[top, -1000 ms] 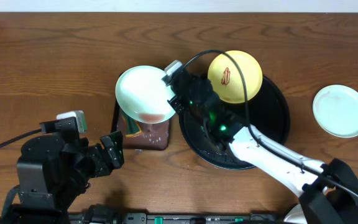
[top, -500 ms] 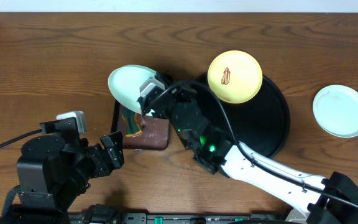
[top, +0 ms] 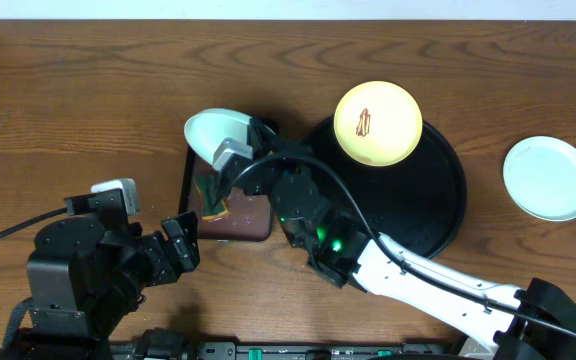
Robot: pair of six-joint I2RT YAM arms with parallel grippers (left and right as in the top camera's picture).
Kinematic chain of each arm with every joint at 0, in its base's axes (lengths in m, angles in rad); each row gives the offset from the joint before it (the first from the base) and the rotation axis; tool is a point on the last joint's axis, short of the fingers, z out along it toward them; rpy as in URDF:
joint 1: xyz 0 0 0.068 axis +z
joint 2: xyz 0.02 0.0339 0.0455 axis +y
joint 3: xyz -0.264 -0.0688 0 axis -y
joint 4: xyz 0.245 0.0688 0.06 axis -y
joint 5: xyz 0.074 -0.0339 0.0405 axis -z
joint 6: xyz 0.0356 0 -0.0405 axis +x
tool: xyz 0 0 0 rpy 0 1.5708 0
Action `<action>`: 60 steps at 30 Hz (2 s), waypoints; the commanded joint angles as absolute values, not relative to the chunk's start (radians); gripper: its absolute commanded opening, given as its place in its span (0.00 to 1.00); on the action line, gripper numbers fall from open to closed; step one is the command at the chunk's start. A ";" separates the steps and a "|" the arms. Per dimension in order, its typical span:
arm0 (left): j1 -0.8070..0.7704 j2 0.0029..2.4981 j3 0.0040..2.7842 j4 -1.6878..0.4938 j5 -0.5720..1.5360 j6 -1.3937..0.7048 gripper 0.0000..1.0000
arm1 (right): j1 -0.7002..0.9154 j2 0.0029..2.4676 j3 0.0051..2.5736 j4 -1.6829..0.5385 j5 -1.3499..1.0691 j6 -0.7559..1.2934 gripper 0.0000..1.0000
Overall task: Clean dirty plates on tray and stack at the side
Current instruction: 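Lift the pale green plate with the right gripper and carry right, then stack the pale green plate onto the cleaned plate at right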
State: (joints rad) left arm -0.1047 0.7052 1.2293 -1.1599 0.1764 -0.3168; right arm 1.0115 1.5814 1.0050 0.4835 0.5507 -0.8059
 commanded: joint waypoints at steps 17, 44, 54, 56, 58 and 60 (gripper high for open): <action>-0.100 0.710 1.226 -1.163 0.164 -0.315 0.88 | 1.066 1.560 1.018 0.490 0.572 -1.078 0.01; -0.100 0.710 1.226 -1.163 0.164 -0.315 0.88 | 0.526 1.354 1.019 -0.096 -0.054 0.510 0.01; -0.100 0.710 1.226 -1.163 0.165 -0.315 0.89 | -0.223 1.298 1.019 -0.396 -0.425 0.657 0.01; -0.100 0.710 1.226 -1.163 0.164 -0.315 0.89 | -0.363 1.321 1.019 -0.460 -0.344 0.632 0.01; -0.100 0.710 1.226 -1.163 0.164 -0.315 0.89 | -0.438 1.341 1.019 -0.490 -0.270 0.621 0.01; -0.100 0.710 1.226 -1.163 0.164 -0.315 0.89 | -0.549 1.383 1.019 -0.506 -0.129 0.604 0.01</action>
State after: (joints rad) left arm -0.1047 0.7097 1.2289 -1.1622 0.1734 -0.3168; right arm -0.4332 1.3388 1.0142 -0.4950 -0.2874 0.6140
